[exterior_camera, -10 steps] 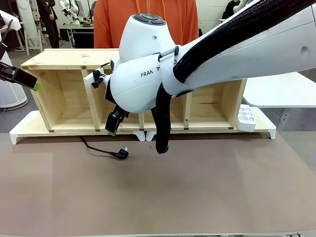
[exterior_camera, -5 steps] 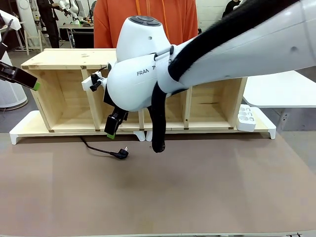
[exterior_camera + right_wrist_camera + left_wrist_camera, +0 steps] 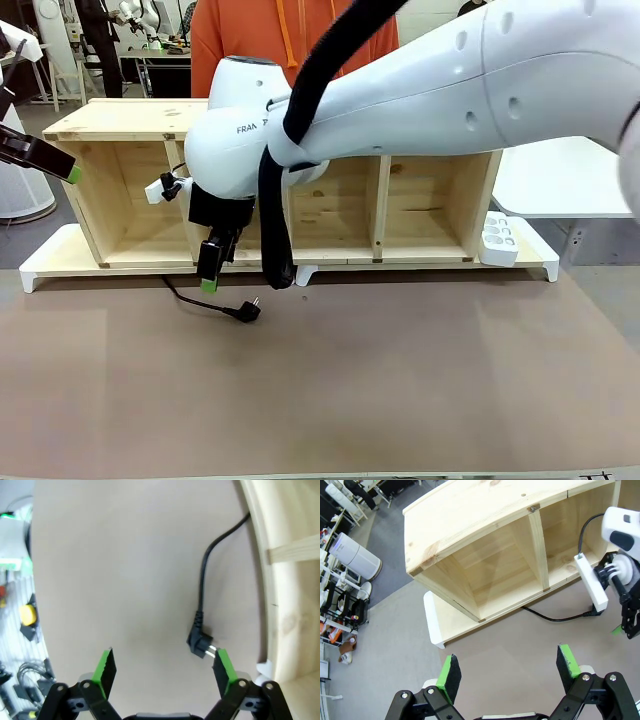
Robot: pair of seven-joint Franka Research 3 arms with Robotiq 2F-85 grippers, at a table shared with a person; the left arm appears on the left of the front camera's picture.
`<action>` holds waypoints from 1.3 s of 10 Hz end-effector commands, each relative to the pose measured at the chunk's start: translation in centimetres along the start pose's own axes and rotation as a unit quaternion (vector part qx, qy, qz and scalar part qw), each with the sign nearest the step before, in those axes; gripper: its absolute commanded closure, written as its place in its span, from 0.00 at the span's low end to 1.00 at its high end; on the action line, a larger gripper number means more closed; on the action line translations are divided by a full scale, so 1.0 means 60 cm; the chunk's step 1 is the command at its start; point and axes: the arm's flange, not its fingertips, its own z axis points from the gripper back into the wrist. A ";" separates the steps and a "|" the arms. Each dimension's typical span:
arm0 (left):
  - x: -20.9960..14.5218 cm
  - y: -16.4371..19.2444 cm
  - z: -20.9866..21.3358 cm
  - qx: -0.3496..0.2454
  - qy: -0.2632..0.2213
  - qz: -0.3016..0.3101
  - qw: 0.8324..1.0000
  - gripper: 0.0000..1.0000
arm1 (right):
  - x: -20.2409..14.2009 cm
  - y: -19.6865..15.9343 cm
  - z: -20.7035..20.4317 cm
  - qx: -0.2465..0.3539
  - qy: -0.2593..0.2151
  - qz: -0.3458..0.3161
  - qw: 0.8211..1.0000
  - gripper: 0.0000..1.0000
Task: Perform cable management.
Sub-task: When the cord part of the Power Cable appears at the lower middle area of the table and stops, grasp the cord part of the Power Cable.
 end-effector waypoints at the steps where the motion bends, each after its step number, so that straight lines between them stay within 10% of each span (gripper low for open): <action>1: 0.001 0.002 0.000 0.004 -0.004 -0.007 1.000 0.00 | 0.012 -0.011 -0.003 0.045 0.018 0.010 0.999 0.00; 6: 0.001 0.002 0.000 0.004 -0.004 -0.007 1.000 0.00 | 0.006 -0.019 -0.078 0.051 0.013 -0.002 0.999 0.00; 13: 0.001 0.002 0.000 0.004 -0.004 -0.007 1.000 0.00 | 0.042 -0.031 -0.132 -0.023 0.147 0.068 0.986 0.00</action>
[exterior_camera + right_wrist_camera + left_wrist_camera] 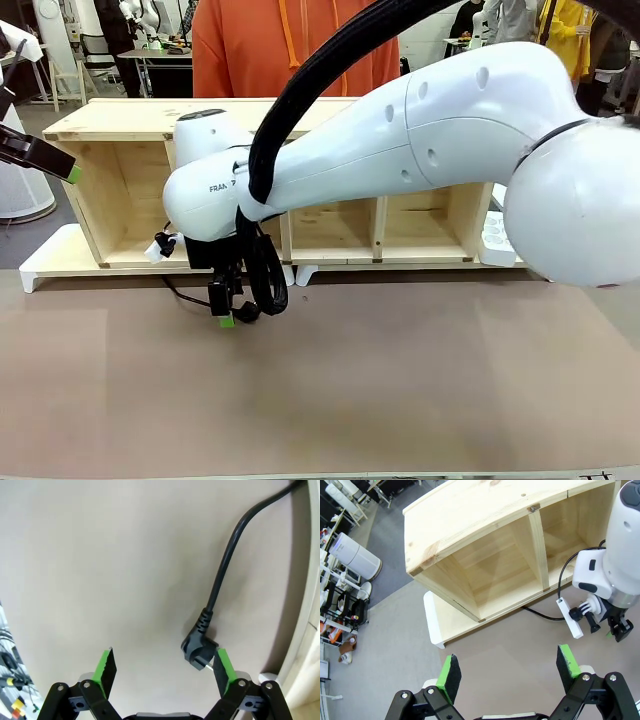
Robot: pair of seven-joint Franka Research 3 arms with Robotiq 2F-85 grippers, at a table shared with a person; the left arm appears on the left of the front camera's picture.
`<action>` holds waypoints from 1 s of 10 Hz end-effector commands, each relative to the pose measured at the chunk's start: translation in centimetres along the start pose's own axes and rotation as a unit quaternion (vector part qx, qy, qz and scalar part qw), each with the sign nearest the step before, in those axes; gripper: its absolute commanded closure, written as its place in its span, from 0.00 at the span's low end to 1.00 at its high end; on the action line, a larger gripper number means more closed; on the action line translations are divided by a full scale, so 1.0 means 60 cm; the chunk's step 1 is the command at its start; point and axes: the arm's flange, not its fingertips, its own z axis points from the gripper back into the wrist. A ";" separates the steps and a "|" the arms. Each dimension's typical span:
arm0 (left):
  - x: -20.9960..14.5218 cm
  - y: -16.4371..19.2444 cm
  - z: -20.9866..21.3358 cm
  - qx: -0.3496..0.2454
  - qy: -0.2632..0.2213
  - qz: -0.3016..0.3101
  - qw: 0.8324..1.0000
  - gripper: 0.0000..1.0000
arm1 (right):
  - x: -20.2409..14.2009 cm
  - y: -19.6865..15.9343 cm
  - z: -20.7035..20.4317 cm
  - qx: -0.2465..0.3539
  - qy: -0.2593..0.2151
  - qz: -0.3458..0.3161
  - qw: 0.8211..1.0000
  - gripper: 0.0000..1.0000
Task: Perform cable management.
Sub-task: When the cord part of the Power Cable appears at the lower middle area of the table and stops, grasp the cord part of the Power Cable.
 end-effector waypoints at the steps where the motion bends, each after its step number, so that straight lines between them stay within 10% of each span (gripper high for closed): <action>1: 0.001 0.002 0.000 0.004 -0.004 -0.007 1.000 0.00 | 0.022 -0.020 -0.002 -0.015 0.019 -0.003 1.000 0.00; 10: 0.001 0.002 0.000 0.004 -0.004 -0.007 1.000 0.00 | 0.007 -0.042 -0.050 -0.043 -0.018 -0.047 0.998 0.00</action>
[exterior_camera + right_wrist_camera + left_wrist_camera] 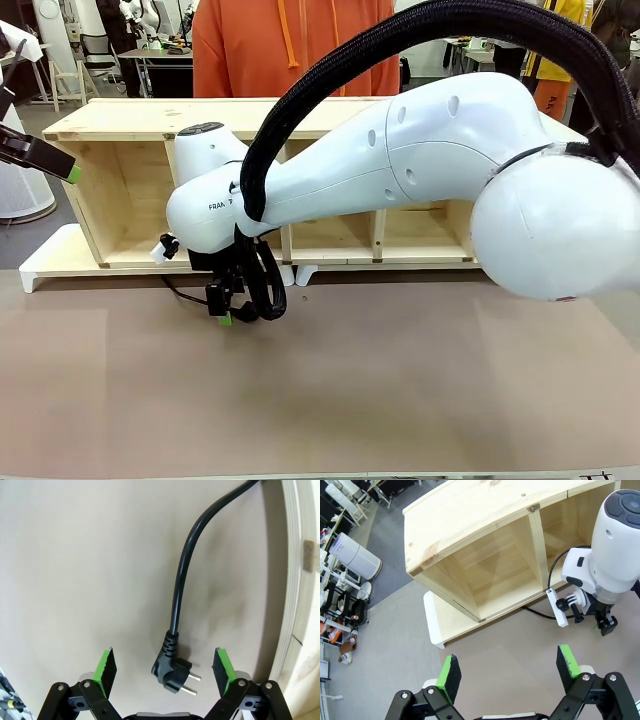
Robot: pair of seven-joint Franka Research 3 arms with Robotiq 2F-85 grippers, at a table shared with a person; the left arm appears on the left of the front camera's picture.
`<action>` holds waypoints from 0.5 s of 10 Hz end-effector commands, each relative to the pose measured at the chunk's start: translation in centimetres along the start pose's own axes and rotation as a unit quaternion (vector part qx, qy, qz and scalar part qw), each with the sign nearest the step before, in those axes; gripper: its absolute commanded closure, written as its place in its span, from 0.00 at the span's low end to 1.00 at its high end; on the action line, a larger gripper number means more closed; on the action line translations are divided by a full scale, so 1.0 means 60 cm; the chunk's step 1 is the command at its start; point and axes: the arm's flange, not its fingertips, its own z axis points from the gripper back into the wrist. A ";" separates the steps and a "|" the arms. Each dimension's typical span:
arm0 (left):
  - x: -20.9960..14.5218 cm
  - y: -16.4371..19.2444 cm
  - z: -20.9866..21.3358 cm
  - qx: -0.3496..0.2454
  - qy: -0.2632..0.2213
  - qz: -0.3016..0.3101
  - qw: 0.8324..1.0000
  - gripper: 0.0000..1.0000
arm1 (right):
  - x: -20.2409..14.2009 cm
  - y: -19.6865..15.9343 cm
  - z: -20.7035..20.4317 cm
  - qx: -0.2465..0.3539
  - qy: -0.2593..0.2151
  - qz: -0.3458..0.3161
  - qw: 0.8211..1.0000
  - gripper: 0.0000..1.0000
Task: Perform cable management.
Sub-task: When the cord part of the Power Cable appears at the lower middle area of the table and stops, grasp the cord part of the Power Cable.
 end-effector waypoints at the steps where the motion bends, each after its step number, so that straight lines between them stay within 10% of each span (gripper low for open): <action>1: 0.001 0.002 0.000 0.004 -0.004 -0.007 1.000 0.00 | -0.006 -0.003 -0.018 -0.024 -0.006 -0.003 1.000 0.00; 5: 0.001 0.002 0.000 0.004 -0.004 -0.007 1.000 0.00 | -0.007 -0.013 -0.030 -0.018 0.002 -0.006 1.000 0.00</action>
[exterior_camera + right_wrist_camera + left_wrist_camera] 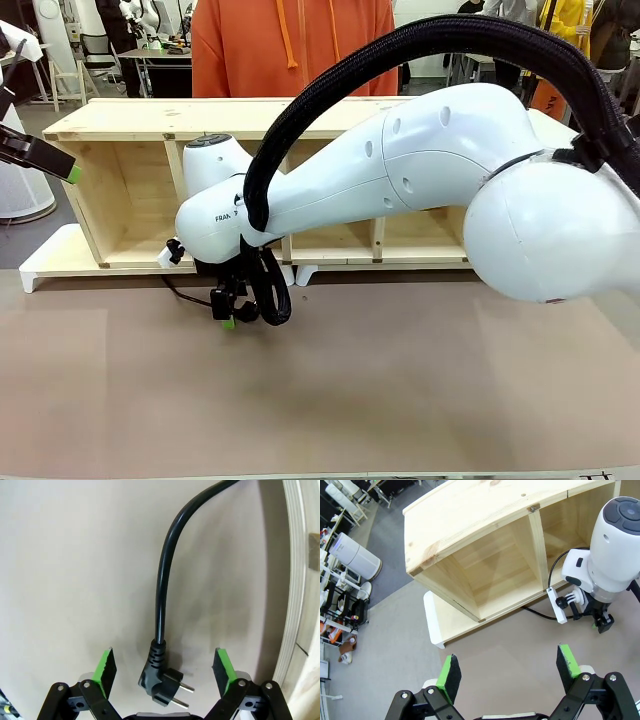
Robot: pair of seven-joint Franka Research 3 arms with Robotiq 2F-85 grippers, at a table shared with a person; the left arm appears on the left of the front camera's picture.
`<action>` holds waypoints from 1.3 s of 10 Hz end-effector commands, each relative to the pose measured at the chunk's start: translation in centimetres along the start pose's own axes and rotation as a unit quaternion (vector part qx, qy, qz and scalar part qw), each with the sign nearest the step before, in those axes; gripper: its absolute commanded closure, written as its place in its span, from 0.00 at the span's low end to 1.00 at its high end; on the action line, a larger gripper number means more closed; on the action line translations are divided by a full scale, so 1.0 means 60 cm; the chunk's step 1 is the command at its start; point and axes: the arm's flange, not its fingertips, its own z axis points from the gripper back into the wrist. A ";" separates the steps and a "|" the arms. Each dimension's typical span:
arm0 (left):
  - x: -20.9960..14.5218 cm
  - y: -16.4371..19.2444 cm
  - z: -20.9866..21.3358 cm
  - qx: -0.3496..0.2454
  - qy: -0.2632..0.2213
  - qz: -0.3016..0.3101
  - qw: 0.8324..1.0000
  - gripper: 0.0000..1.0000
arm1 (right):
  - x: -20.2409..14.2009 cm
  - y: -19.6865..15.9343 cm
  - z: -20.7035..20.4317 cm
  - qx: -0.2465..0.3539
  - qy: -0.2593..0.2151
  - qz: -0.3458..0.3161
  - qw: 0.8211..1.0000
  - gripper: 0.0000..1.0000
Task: Perform cable management.
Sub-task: When the cord part of the Power Cable appears at the lower middle area of the table and stops, grasp the cord part of the Power Cable.
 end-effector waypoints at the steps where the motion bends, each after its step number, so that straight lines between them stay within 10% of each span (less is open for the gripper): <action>1: 0.001 0.002 0.000 0.004 -0.004 -0.007 1.000 0.00 | 0.000 0.001 0.001 -0.018 0.011 0.001 1.000 0.00; 4: 0.001 0.002 0.000 0.004 -0.004 -0.007 1.000 0.00 | -0.001 -0.001 0.000 -0.023 0.009 -0.002 1.000 0.38; 5: 0.001 0.002 0.000 0.004 -0.004 -0.007 1.000 0.00 | -0.001 -0.002 0.000 -0.026 0.006 -0.006 1.000 0.24; 6: 0.001 0.002 0.000 0.004 -0.004 -0.007 1.000 0.00 | -0.001 -0.004 0.000 -0.029 -0.001 -0.007 1.000 0.57; 7: 0.001 0.002 0.000 0.004 -0.004 -0.007 1.000 0.00 | 0.000 -0.005 -0.001 -0.030 -0.003 -0.009 0.999 0.43; 8: 0.001 0.002 0.000 0.004 -0.004 -0.007 1.000 0.00 | 0.000 -0.007 -0.001 -0.035 -0.011 -0.013 0.999 0.77; 9: 0.001 0.002 0.000 0.004 -0.004 -0.007 1.000 0.00 | -0.001 -0.008 -0.002 -0.039 -0.016 -0.019 0.999 0.62; 10: 0.001 0.002 0.000 0.004 -0.004 -0.007 1.000 0.00 | -0.001 -0.009 -0.004 -0.040 -0.018 -0.021 0.999 0.96; 12: 0.001 0.002 0.000 0.004 -0.004 -0.007 1.000 0.00 | -0.001 -0.010 -0.005 -0.038 -0.017 -0.025 0.999 0.77; 13: 0.001 0.002 0.000 0.004 -0.004 -0.007 1.000 0.00 | -0.002 -0.010 -0.004 -0.037 -0.014 -0.026 0.999 1.00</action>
